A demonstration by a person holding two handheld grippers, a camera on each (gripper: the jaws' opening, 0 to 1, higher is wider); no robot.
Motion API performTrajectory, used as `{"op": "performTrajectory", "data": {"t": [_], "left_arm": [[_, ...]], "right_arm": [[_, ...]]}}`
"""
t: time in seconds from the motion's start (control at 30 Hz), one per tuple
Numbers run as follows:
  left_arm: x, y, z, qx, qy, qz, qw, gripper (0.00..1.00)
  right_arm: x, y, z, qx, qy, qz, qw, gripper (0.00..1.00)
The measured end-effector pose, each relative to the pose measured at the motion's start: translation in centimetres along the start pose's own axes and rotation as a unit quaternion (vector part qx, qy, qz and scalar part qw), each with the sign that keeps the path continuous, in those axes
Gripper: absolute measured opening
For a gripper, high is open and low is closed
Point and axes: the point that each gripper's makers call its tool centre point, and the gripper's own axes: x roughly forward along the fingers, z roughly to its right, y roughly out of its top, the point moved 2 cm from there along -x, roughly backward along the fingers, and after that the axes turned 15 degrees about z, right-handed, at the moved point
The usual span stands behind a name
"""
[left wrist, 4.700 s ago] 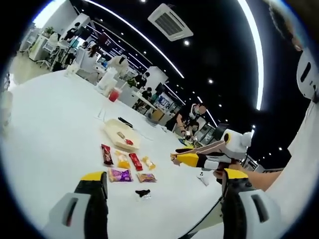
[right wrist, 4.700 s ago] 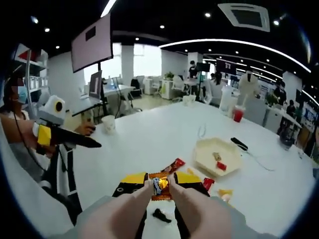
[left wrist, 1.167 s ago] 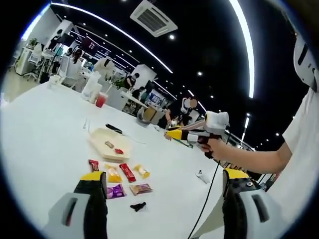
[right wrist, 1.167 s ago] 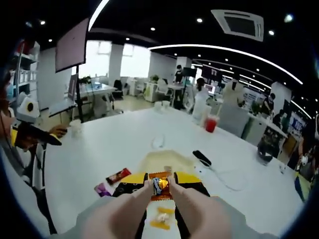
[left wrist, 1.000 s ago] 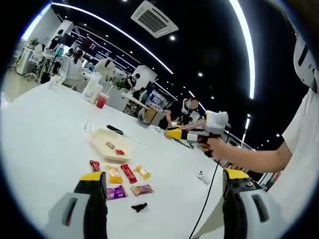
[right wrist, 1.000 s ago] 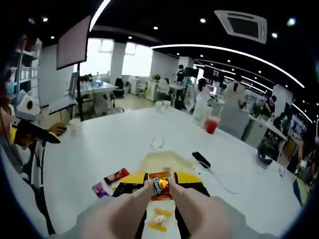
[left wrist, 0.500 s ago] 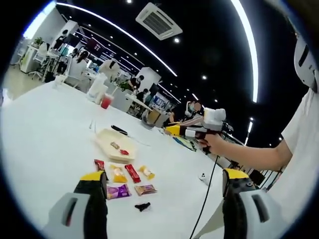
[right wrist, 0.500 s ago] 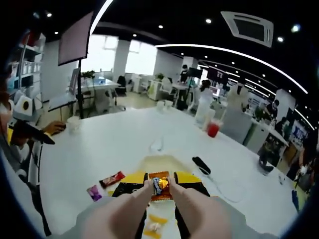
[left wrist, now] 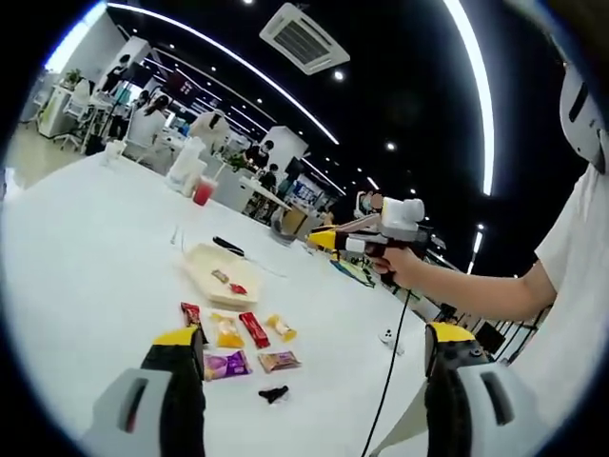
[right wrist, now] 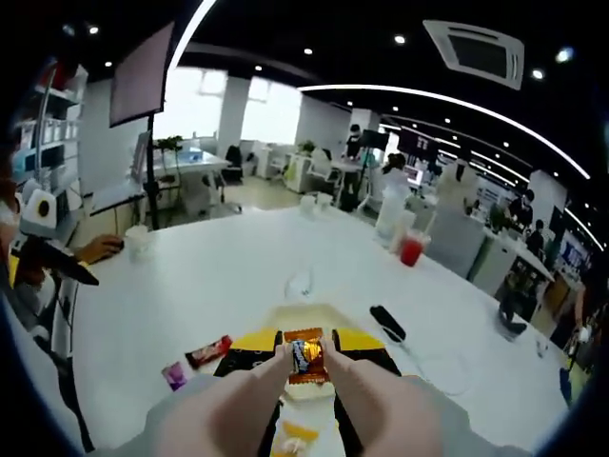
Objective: Place the target food into the container with the food tongs after gripping and lifting it, then release it inside without dropping or visibly crushing the food.
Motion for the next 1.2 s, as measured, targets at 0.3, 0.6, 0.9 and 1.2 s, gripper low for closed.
{"op": "performTrajectory", "data": {"t": [0.3,0.6,0.9,1.2], "left_arm": [[-0.2,-0.1,-0.2,0.001,0.003,-0.003,1.0000,0.97],[-0.2,0.1,0.2,0.005,0.002,0.002,1.0000,0.97],[-0.9,-1.3,1.0,0.001,0.002,-0.008,1.0000,0.98],[-1.2,-0.8,0.8,0.006,0.010,-0.006,0.9999,0.97]], "right_arm": [[1.1,-0.4,0.9,0.002,-0.003,0.001,1.0000,0.20],[1.9,-0.4,1.2,0.002,-0.007,0.000,1.0000,0.19],[2.4,0.3,1.8,0.003,-0.022,0.015,0.9996,0.19],[3.6,0.9,2.1,0.003,-0.024,0.024,0.9994,0.19]]}}
